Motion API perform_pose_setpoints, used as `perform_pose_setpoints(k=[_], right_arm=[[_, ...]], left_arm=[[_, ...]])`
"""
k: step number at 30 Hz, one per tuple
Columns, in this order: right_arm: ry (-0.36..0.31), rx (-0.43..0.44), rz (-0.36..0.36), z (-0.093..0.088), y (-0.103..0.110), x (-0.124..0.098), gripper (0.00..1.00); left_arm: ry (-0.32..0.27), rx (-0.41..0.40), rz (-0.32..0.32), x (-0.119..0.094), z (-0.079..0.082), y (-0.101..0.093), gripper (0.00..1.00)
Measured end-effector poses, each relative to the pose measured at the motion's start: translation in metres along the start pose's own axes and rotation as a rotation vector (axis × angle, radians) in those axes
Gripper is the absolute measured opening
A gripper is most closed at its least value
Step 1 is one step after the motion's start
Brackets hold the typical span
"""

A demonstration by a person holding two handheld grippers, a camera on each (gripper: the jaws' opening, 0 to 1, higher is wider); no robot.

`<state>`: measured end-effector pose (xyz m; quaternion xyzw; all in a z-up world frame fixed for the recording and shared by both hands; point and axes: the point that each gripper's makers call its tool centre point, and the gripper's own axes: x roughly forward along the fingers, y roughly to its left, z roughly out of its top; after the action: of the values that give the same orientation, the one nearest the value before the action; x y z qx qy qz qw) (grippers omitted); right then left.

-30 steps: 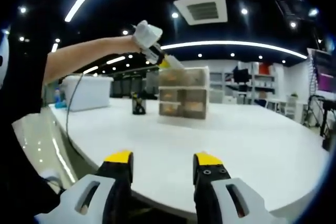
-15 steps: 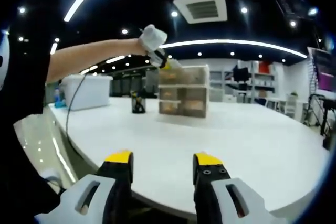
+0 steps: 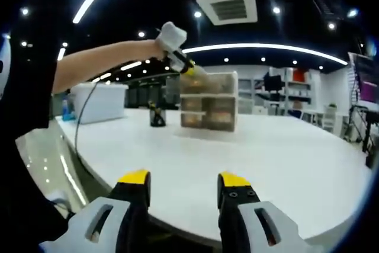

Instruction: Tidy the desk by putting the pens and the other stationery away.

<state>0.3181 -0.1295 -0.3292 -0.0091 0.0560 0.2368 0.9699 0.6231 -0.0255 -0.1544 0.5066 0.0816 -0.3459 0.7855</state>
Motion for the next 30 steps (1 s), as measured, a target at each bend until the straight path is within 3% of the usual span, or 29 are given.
perform_pose_setpoints(k=[9,13,18,22,24,30], right_arm=[[0.001,-0.006,0.009,0.0,0.005,0.0,0.42],[-0.003,-0.008,0.004,0.002,0.003,-0.001,0.42],[0.0,-0.012,0.001,0.003,0.003,0.0,0.43],[-0.006,-0.019,0.006,0.008,0.008,0.0,0.43],[-0.008,-0.027,0.01,0.01,0.012,0.001,0.43],[-0.003,-0.041,0.016,0.01,0.017,0.002,0.44]], left_arm=[[-0.185,-0.203,-0.027,-0.024,0.026,-0.008,0.3],[-0.284,-0.334,-0.064,-0.04,0.034,-0.015,0.38],[-0.412,-0.439,-0.124,-0.063,0.046,-0.029,0.45],[-0.461,-0.485,-0.143,-0.076,0.046,-0.043,0.5],[-0.491,-0.469,-0.112,-0.082,0.044,-0.049,0.53],[-0.51,-0.459,-0.137,-0.105,0.03,-0.097,0.54]])
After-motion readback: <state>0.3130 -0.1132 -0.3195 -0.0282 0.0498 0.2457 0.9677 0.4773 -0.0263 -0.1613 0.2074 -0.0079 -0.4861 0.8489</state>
